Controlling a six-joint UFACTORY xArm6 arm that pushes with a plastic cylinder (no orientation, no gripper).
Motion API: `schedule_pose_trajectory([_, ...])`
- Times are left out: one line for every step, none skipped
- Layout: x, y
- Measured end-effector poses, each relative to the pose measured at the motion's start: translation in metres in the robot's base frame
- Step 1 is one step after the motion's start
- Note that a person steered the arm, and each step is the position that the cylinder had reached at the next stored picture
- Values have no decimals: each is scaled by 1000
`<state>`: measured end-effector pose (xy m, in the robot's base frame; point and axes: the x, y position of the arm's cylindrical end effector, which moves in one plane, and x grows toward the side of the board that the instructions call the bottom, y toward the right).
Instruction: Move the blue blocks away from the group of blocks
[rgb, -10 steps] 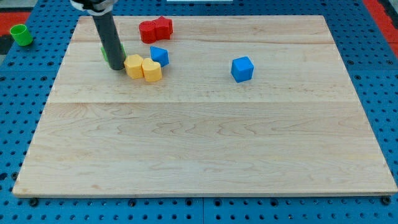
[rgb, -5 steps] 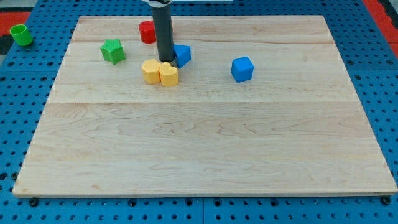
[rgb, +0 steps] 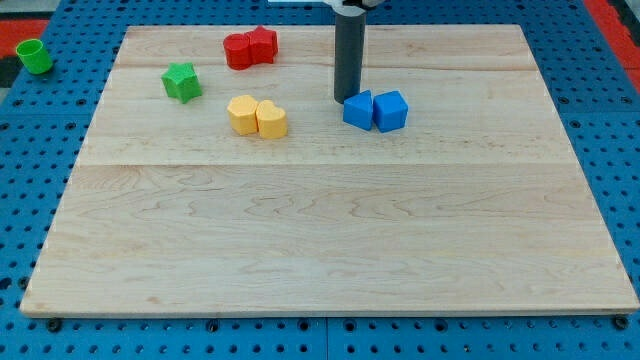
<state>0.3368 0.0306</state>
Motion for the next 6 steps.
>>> schedule_pose_trajectory([0, -16])
schedule_pose_trajectory([18, -20])
schedule_pose_trajectory([31, -7])
schedule_pose_trajectory([31, 36])
schedule_pose_trajectory([31, 63])
schedule_pose_trajectory([9, 10])
